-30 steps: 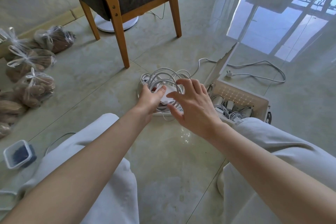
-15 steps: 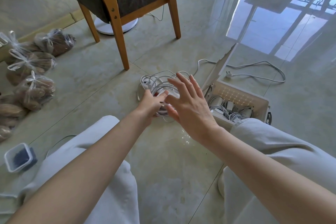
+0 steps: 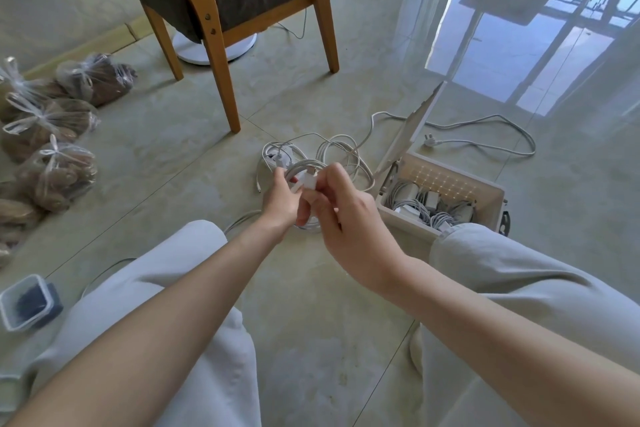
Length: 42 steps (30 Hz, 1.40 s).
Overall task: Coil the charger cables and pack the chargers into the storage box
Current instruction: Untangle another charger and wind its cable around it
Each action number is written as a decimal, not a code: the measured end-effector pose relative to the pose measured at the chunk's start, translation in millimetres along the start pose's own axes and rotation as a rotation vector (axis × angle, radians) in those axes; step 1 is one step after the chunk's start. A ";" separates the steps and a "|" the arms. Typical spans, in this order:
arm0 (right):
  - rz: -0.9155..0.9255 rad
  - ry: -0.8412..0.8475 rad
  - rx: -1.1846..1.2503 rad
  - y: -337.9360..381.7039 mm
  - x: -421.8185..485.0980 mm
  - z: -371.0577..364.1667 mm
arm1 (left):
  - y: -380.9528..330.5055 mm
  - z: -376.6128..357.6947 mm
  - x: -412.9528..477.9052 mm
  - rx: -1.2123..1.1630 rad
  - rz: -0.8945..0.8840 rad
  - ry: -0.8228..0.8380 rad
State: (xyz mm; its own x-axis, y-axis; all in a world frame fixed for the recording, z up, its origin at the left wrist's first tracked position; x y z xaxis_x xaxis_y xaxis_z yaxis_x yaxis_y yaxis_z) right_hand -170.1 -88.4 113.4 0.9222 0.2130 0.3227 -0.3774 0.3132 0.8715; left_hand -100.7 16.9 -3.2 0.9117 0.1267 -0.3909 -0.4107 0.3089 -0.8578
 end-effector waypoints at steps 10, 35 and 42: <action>-0.252 -0.307 0.263 -30.6 18.4 44.9 | 0.1 12.5 16.3 0.057 -0.008 -0.053; -0.818 0.130 0.420 -118.8 -0.4 17.9 | -23.1 -5.1 -10.2 -0.273 0.047 0.208; -0.920 -0.140 0.668 -117.1 -7.9 15.0 | -18.2 -14.8 -14.4 -0.254 0.017 0.140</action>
State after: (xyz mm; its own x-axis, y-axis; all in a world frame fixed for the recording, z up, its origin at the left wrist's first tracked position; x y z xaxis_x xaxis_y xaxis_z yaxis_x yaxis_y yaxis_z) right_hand -131.9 -140.7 14.3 0.8426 0.0399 -0.5370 0.5270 -0.2662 0.8071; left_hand -106.6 -4.5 13.1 0.9015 -0.0069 -0.4328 -0.4316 0.0594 -0.9001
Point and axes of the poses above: each hand's wrist, its own x-axis towards the middle knuckle, its own z-axis out of the back of the hand, y = z × x, the point moved 8 cm from there along x, towards the middle knuckle, and after that the axes turned 2 degrees about x, right-handed, at the moved point
